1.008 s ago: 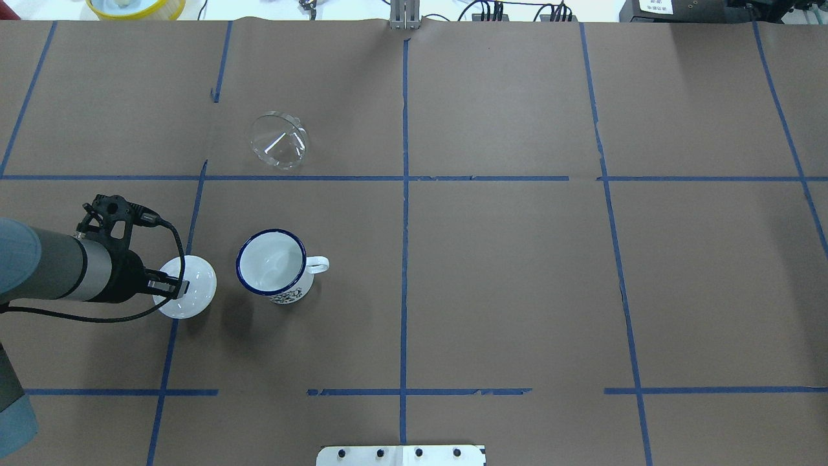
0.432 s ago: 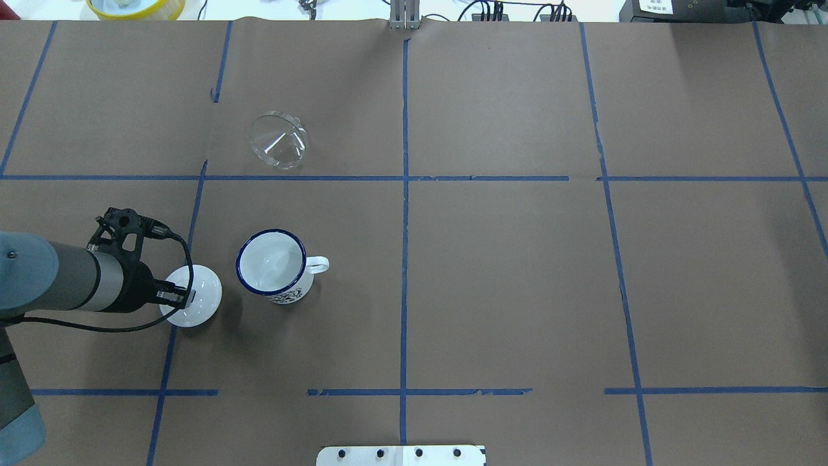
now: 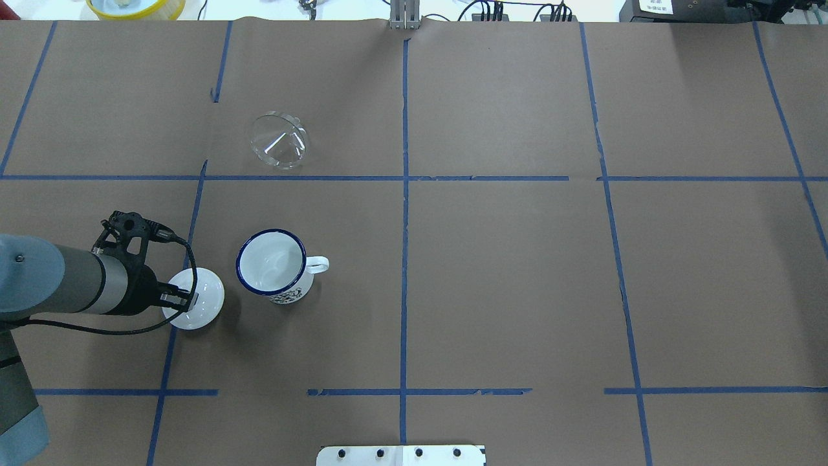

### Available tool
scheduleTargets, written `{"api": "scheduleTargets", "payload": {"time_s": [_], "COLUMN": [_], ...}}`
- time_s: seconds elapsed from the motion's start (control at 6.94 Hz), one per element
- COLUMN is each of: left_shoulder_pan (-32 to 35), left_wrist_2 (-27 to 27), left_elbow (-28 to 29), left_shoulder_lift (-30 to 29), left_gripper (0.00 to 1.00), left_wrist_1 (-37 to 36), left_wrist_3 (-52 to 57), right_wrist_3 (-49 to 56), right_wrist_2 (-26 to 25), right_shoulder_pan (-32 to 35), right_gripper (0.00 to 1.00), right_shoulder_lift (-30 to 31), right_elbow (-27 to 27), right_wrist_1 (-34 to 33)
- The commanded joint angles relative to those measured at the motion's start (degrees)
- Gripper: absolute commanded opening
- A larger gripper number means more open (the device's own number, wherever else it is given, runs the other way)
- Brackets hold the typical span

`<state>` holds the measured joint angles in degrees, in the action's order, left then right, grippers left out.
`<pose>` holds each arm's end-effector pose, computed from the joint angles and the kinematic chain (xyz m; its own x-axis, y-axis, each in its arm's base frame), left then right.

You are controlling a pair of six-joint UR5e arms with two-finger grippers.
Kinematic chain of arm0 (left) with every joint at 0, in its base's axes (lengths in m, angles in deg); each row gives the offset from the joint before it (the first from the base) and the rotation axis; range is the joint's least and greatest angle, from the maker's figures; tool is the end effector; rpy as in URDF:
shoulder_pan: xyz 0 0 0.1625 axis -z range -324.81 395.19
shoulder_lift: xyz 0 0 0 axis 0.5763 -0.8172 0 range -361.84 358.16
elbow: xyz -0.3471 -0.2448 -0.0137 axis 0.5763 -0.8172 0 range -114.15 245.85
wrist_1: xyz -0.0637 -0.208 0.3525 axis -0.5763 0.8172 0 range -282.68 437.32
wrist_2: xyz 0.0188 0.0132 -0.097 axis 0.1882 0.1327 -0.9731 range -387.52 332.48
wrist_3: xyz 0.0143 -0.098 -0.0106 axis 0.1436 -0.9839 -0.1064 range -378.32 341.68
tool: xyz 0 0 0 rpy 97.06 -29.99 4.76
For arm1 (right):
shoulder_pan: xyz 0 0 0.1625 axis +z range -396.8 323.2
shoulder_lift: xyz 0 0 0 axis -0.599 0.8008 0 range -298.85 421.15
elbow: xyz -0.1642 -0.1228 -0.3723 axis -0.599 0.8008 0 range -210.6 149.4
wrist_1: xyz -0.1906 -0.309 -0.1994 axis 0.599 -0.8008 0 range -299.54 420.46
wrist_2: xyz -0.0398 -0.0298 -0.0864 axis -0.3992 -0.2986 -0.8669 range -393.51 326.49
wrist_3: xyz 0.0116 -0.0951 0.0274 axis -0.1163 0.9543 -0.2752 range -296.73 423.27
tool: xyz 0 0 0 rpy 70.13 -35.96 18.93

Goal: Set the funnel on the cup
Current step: 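Lower the white lid beside the mug and open the left gripper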

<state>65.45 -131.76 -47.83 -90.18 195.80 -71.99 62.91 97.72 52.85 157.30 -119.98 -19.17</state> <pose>0.3677 -0.3405 0.4248 0.6349 0.2945 -0.7142 -0.0641 0.9414 0.3312 0.0649 -0.4486 0.6998 0.7519 -0.0399 0.6581 0.0015 0.9983 0.0589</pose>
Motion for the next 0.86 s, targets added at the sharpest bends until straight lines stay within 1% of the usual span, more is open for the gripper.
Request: {"api": "scheduleTargets", "payload": {"time_s": [0.0,0.29,0.43,0.58,0.72], "left_shoulder_pan": [0.06,1.11,6.42,12.48,14.89], "left_wrist_2": [0.09,-0.09,-0.61,-0.79,-0.7], "left_elbow": [-0.05,-2.67,-4.17,-4.27,-3.32], "left_shoulder_lift": [-0.17,-0.26,-1.04,-3.48,-6.82], "left_gripper": [0.99,1.0,1.0,1.0,1.0], "left_wrist_1": [0.0,0.0,0.0,0.17,0.35], "left_wrist_3": [-0.12,0.32,-0.2,-1.42,-10.4], "right_wrist_3": [0.0,0.0,0.0,0.0,0.0], "right_wrist_2": [0.0,0.0,0.0,0.0,0.0], "right_shoulder_pan": [0.0,0.0,0.0,0.0,0.0], "right_gripper": [1.0,1.0,1.0,1.0,1.0], "right_shoulder_lift": [0.0,0.0,0.0,0.0,0.0], "right_elbow": [0.0,0.0,0.0,0.0,0.0], "right_wrist_1": [0.0,0.0,0.0,0.0,0.0]}}
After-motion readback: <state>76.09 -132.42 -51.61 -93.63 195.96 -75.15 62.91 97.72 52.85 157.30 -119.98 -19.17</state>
